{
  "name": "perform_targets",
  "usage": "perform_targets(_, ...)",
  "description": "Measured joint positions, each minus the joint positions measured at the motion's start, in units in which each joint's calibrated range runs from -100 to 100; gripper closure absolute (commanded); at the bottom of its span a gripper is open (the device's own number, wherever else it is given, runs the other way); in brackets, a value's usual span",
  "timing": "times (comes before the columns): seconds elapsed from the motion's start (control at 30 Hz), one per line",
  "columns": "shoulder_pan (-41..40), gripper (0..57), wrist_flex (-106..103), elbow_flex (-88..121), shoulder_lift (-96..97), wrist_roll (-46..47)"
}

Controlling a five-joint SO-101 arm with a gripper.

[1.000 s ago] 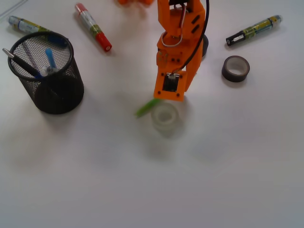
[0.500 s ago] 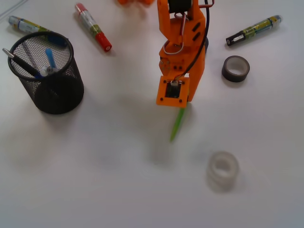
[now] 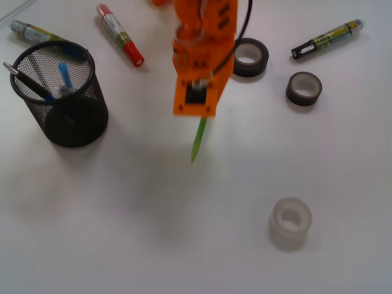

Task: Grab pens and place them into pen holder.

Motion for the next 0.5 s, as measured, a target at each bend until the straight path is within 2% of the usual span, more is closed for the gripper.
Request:
perform_targets(0.23,7.7,57.2,-9.9,2.1,-15.9,6.9)
perform_targets(0.5,15.2,57.2,-34.1,18.2,-28.0,13.6)
